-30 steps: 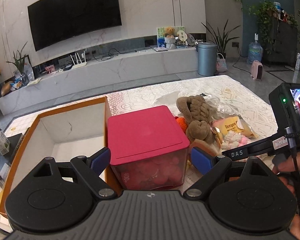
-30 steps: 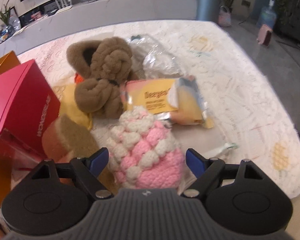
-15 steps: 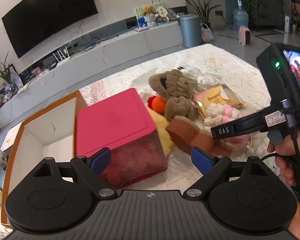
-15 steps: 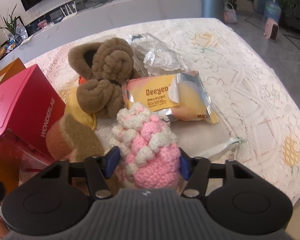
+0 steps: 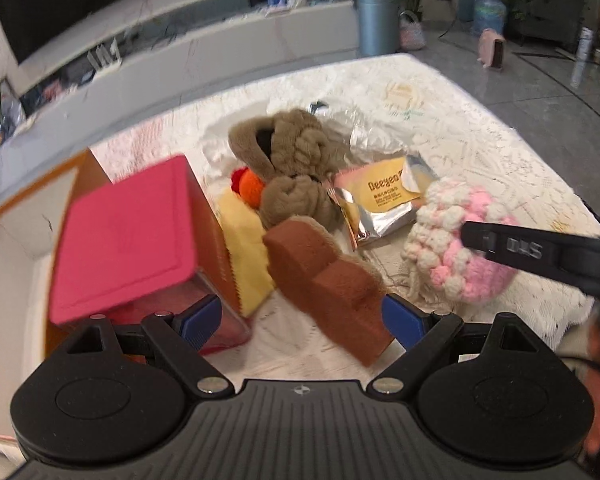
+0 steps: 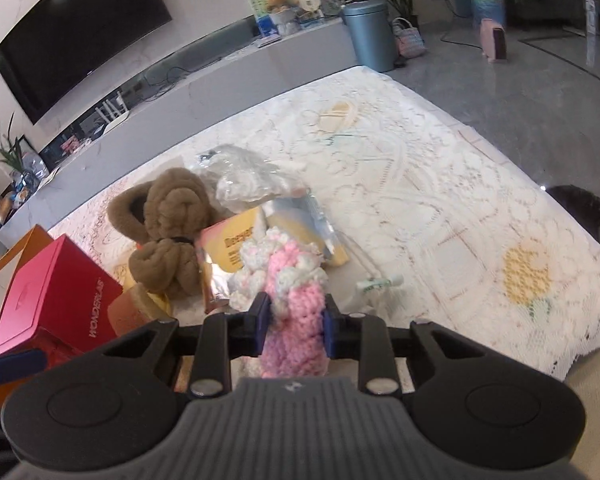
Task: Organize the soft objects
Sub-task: 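Grasp the brown sponge with the left gripper while the right gripper holds the crocheted toy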
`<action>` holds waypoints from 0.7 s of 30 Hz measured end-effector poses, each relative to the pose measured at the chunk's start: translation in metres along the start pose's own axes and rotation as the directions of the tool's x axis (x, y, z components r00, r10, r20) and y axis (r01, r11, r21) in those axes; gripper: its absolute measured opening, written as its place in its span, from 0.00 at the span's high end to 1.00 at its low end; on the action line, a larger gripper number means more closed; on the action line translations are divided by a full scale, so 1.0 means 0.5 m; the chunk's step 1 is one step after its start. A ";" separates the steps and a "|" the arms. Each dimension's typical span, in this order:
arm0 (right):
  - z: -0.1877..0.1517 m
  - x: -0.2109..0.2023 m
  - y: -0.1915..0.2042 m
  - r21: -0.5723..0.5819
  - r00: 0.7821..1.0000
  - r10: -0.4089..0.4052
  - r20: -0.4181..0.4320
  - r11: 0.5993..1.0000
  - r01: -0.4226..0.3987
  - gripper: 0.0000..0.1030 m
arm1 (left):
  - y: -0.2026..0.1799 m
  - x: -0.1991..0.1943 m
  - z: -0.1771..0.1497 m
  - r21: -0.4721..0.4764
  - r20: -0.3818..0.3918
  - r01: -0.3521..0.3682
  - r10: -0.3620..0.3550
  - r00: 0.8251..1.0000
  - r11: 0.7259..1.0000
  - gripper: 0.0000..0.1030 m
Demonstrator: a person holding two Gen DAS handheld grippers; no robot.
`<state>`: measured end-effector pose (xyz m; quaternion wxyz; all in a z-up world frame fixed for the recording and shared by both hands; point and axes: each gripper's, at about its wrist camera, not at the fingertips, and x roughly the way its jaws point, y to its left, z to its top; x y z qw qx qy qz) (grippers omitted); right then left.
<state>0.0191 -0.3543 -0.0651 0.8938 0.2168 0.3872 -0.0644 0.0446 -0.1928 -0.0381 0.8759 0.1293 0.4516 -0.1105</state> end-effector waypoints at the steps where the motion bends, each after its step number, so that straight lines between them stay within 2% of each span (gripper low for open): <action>1: 0.000 -0.002 -0.002 0.000 1.000 0.001 0.007 1.000 -0.001 0.75 | -0.006 0.013 0.005 -0.002 -0.015 0.001 -0.001 1.000 1.000 0.00; 4: 0.003 -0.011 -0.008 0.004 0.999 0.017 0.029 1.000 -0.017 0.75 | -0.023 0.046 0.016 0.006 -0.049 -0.019 0.019 0.999 1.000 0.00; 10: 0.002 -0.008 -0.023 0.016 1.000 0.019 0.015 1.000 -0.019 0.75 | -0.046 0.082 0.046 -0.013 -0.094 0.032 -0.033 0.995 0.999 0.00; 13: 0.003 -0.019 -0.029 0.028 0.999 0.035 0.036 0.999 -0.036 0.75 | -0.052 0.101 0.050 -0.028 -0.122 0.059 -0.062 0.991 0.998 0.00; 21: 0.004 -0.019 -0.050 0.053 0.999 0.027 0.031 0.998 -0.029 0.75 | -0.075 0.127 0.046 0.011 -0.129 0.088 -0.085 0.988 0.996 0.00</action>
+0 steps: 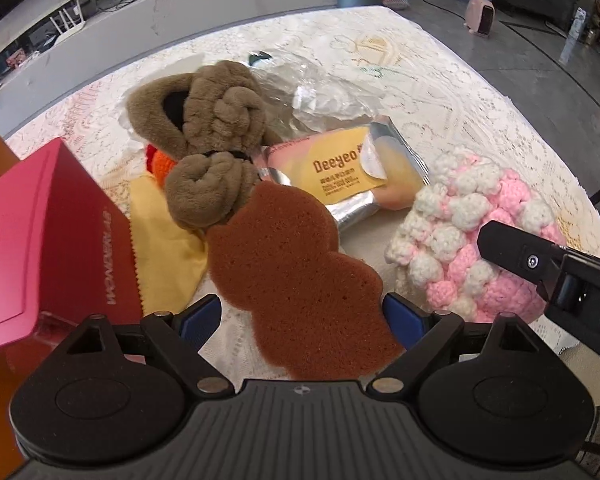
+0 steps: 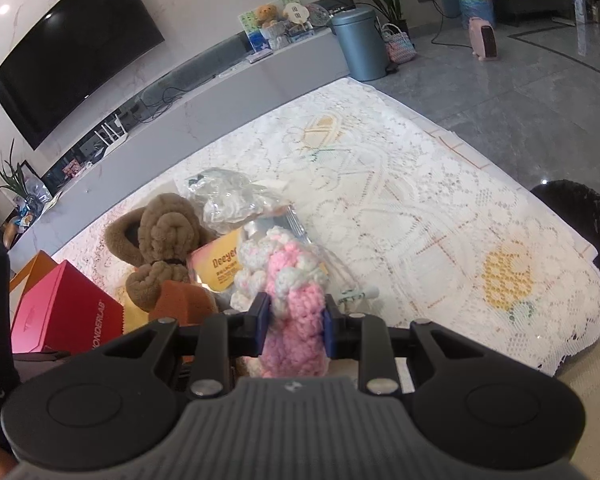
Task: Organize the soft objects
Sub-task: 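Grasp the brown sponge with the left gripper while the right gripper holds the crocheted toy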
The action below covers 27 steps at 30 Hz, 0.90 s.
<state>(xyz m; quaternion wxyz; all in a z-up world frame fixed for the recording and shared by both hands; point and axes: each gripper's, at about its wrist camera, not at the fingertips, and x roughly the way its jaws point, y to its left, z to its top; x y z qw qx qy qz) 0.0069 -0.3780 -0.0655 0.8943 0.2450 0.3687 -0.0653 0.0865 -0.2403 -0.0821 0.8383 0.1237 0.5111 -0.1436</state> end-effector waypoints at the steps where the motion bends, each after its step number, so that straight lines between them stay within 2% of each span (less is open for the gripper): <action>1: 0.000 0.001 0.000 -0.002 1.000 0.000 -0.002 1.000 0.000 0.75 | -0.001 0.001 0.001 0.008 -0.002 0.006 -0.006 1.000 1.000 0.00; 2: -0.001 0.001 0.001 -0.009 1.000 -0.001 -0.005 1.000 0.001 0.75 | 0.000 0.001 0.000 0.011 0.005 0.014 -0.014 1.000 1.000 0.04; 4: -0.004 0.000 0.005 -0.029 1.000 0.001 -0.003 1.000 -0.001 0.75 | 0.013 -0.010 -0.006 -0.015 0.027 0.060 -0.060 0.998 0.998 0.26; 5: -0.005 -0.002 0.006 -0.032 1.000 0.003 -0.002 0.999 -0.004 0.75 | 0.020 -0.019 -0.010 -0.024 0.040 0.088 -0.087 0.995 0.996 0.32; 7: -0.005 -0.004 0.003 -0.025 1.000 0.004 0.001 1.000 -0.004 0.75 | 0.029 -0.035 -0.014 -0.009 0.063 0.130 -0.130 0.990 0.991 0.54; 10: -0.004 -0.005 0.001 -0.016 1.000 0.000 0.008 1.000 0.000 0.75 | 0.033 -0.059 -0.024 0.066 0.102 0.147 -0.153 0.983 0.987 0.69; 13: -0.006 -0.005 0.005 -0.023 1.000 0.005 0.006 1.000 -0.005 0.75 | 0.033 -0.074 -0.043 0.132 0.118 0.117 -0.133 0.984 0.984 0.71; 17: -0.007 -0.006 0.007 -0.031 1.000 0.010 0.003 0.999 -0.010 0.75 | 0.040 -0.083 -0.056 0.146 0.112 0.111 -0.128 0.985 0.983 0.70; 22: -0.011 -0.001 0.014 -0.057 1.000 -0.013 -0.010 0.998 0.013 0.75 | 0.031 -0.089 -0.052 0.166 0.086 0.034 -0.049 0.995 0.985 0.52; 25: -0.012 -0.004 0.010 -0.053 1.000 -0.011 -0.007 0.999 0.011 0.75 | 0.034 -0.101 -0.057 0.183 0.088 -0.040 0.024 0.996 0.982 0.45; 27: -0.012 -0.004 0.009 -0.052 1.000 -0.013 -0.007 0.999 0.013 0.75 | 0.040 -0.106 -0.059 0.196 0.086 -0.085 0.069 0.994 0.977 0.45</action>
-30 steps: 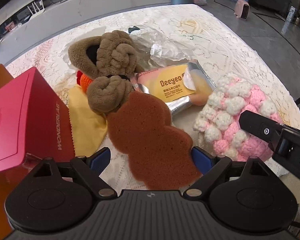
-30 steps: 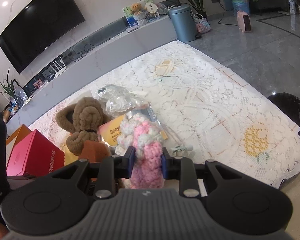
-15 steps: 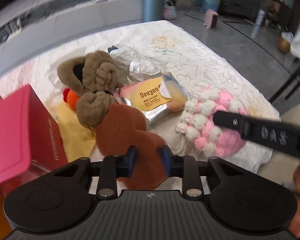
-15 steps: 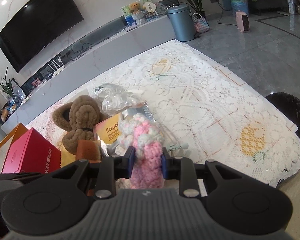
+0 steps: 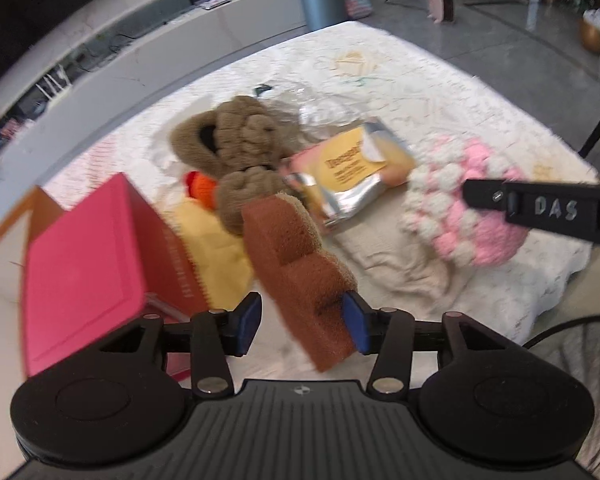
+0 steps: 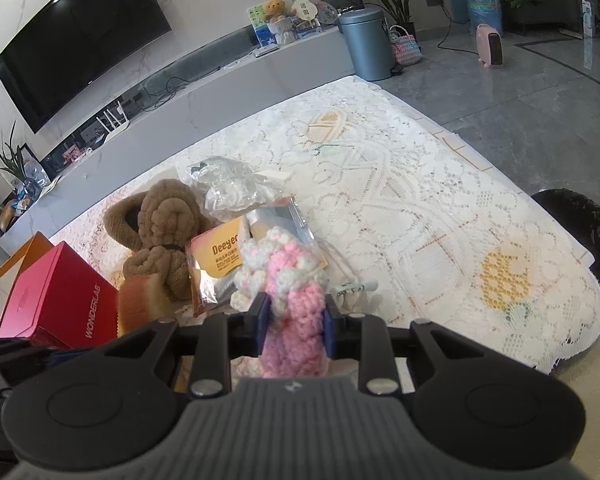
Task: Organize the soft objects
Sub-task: 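Grasp the brown sponge with the left gripper while the right gripper holds the crocheted toy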
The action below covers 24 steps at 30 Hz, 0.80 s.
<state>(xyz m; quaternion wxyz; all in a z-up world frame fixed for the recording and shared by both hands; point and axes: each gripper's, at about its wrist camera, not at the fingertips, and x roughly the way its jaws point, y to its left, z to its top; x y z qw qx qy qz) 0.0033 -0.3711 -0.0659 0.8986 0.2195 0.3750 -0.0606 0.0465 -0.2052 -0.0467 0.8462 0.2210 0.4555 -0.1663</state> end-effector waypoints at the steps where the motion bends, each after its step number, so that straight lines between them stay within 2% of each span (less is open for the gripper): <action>1: -0.001 0.000 0.001 -0.001 1.000 0.000 0.000 1.000 0.000 0.75 | 0.004 -0.002 -0.001 0.007 -0.004 -0.020 0.020 1.000 1.000 0.45; 4: -0.001 0.000 0.004 -0.005 1.000 -0.001 0.003 1.000 0.001 0.75 | 0.017 -0.010 -0.004 0.011 -0.001 -0.066 0.066 0.998 0.998 0.45; 6: -0.001 -0.002 0.005 -0.007 1.000 0.002 0.007 1.000 -0.002 0.75 | 0.027 -0.016 -0.001 -0.017 -0.002 -0.064 0.064 0.998 0.998 0.45; 11: -0.002 -0.001 0.006 -0.012 1.000 -0.005 0.002 1.000 0.005 0.75 | 0.022 -0.029 0.025 -0.096 0.046 0.039 -0.034 0.998 0.995 0.44; 13: -0.002 -0.001 0.006 -0.011 1.000 0.005 -0.001 1.000 -0.005 0.75 | 0.002 -0.006 0.039 -0.108 0.032 0.048 -0.045 0.998 0.993 0.37; 17: -0.004 -0.004 0.009 -0.016 1.000 0.022 0.001 1.000 -0.022 0.75 | -0.031 0.062 0.054 -0.124 -0.037 0.031 -0.036 0.999 0.992 0.34; 19: -0.005 -0.003 0.008 -0.019 1.000 0.018 -0.002 1.000 -0.018 0.75 | -0.039 0.078 0.052 -0.134 -0.038 0.026 -0.032 0.999 0.991 0.28; 23: -0.005 0.002 0.005 -0.013 1.000 0.009 -0.010 1.000 -0.009 0.75 | -0.037 0.079 0.046 -0.121 -0.032 0.016 -0.020 0.999 0.992 0.22; 24: -0.005 0.002 0.005 -0.013 1.000 0.010 -0.010 1.000 -0.010 0.75 | -0.036 0.080 0.043 -0.115 -0.027 0.017 -0.021 0.999 0.993 0.18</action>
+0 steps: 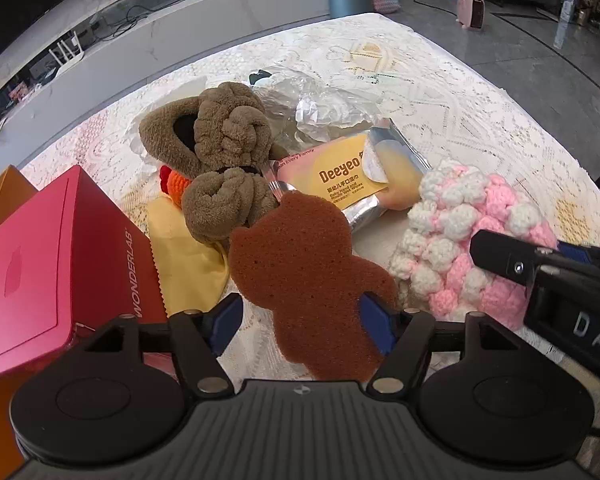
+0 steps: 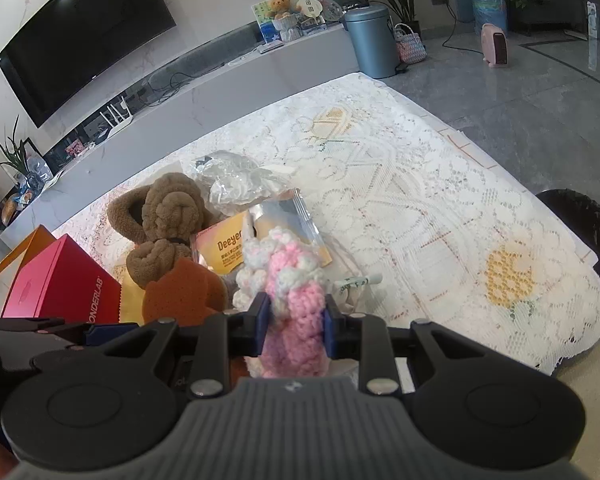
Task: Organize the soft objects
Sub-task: 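Grasp the brown sponge with the left gripper while the right gripper holds the crocheted toy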
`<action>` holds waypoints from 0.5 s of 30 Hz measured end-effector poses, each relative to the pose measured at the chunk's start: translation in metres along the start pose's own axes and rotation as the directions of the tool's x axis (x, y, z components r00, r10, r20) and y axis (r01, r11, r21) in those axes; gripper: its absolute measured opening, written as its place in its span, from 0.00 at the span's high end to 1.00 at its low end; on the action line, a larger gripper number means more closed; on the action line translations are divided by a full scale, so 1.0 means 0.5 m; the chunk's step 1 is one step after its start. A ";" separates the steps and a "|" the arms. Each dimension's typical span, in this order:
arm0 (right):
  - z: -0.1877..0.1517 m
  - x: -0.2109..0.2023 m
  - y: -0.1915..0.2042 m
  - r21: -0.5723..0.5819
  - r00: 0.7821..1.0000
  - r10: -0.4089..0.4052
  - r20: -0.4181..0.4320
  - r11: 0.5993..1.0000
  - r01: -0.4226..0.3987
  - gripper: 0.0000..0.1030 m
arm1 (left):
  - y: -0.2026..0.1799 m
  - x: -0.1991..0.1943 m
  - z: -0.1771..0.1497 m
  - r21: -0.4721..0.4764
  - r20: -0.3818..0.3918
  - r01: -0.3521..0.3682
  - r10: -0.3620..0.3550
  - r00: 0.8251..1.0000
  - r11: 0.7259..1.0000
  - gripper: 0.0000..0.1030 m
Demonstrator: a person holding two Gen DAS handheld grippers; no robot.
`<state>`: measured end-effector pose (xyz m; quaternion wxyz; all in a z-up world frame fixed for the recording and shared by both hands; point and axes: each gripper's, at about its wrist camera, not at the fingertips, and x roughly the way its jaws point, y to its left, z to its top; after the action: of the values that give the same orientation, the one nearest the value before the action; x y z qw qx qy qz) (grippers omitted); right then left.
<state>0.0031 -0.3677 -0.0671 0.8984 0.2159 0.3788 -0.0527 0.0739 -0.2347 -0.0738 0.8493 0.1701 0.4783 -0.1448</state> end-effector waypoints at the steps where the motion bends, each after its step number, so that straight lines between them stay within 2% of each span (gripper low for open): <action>1: 0.000 0.000 0.001 -0.002 1.000 0.000 0.000 1.000 0.000 0.75 | 0.002 0.001 -0.003 0.007 0.007 -0.002 0.002 1.000 1.000 0.12; 3: -0.001 -0.001 0.003 -0.008 1.000 -0.001 0.000 1.000 0.001 0.75 | 0.004 0.003 -0.007 0.024 0.022 -0.015 0.015 1.000 1.000 0.05; 5: -0.002 0.000 0.005 -0.011 1.000 -0.002 -0.002 1.000 0.002 0.74 | 0.010 0.002 -0.006 0.005 0.023 -0.003 0.003 1.000 1.000 0.05; 7: -0.002 -0.001 0.003 -0.009 1.000 -0.001 -0.004 1.000 0.001 0.74 | 0.026 -0.008 -0.004 -0.079 0.011 0.030 -0.029 1.000 0.996 0.10; 8: -0.002 -0.001 0.003 -0.007 1.000 0.001 -0.004 1.000 -0.001 0.74 | 0.037 -0.014 0.000 -0.127 0.021 0.069 -0.067 0.998 0.989 0.10; 9: -0.002 -0.001 0.002 -0.005 1.000 0.003 -0.005 1.000 -0.003 0.74 | 0.046 -0.023 0.000 -0.170 0.044 0.114 -0.108 0.993 0.979 0.15; 10: -0.003 -0.001 0.002 -0.003 1.000 0.003 -0.005 1.000 -0.003 0.74 | 0.049 -0.030 0.003 -0.185 0.056 0.127 -0.119 0.991 0.975 0.16; 15: -0.003 0.001 -0.002 -0.002 1.000 -0.028 -0.008 1.000 0.028 0.73 | 0.006 -0.006 0.022 -0.097 0.043 0.042 -0.038 0.998 0.994 0.13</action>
<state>0.0023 -0.3680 -0.0688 0.8962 0.2099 0.3855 -0.0642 0.0820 -0.2363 -0.0656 0.8632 0.1158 0.4704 -0.1418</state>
